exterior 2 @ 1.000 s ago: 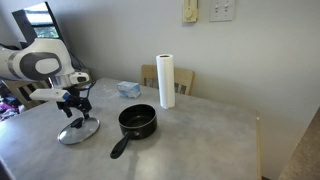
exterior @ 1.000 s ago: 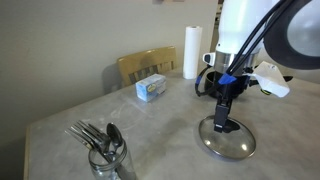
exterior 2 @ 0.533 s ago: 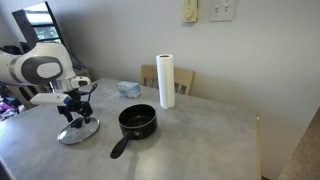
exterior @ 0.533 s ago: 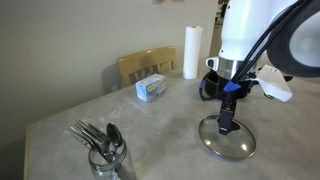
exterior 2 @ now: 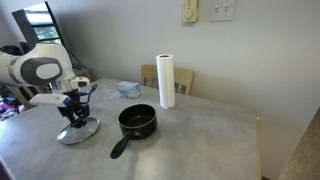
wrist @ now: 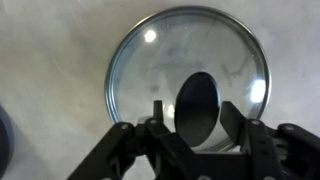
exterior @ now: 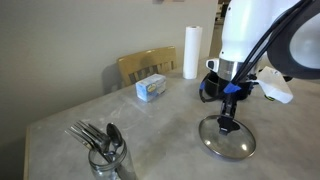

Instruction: Pick up the lid and put it on the pot

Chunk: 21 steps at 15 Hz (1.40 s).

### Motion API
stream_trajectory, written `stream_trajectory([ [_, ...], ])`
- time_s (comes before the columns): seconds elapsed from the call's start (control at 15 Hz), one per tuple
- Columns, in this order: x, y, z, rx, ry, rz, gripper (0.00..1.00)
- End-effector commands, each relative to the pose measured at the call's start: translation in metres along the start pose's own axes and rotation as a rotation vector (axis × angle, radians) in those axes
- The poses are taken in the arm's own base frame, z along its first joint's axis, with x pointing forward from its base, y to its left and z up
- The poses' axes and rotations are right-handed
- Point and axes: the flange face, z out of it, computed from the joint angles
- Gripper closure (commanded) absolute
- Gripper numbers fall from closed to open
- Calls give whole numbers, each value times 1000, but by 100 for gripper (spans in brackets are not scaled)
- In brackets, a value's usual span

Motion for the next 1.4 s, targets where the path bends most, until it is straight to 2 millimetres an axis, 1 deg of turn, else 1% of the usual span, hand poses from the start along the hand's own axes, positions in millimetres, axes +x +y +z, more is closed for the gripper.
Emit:
stream_trajectory([
  [0.0,-2,1,4,20,26,-9,70],
  [0.07,-2,1,3,20,30,-7,75],
  [0.13,-2,1,2,19,30,-7,83],
  [0.2,-2,1,-1,11,28,-8,86],
  [0.27,-2,1,-5,-1,22,-11,86],
  [0.53,1,5,-34,-51,24,-58,86],
  [0.8,8,15,-73,-100,45,-107,86],
  [1.07,21,36,-112,-132,80,-157,86],
  [1.2,32,54,-127,-133,107,-174,86],
  [1.33,43,80,-135,-133,135,-167,86],
])
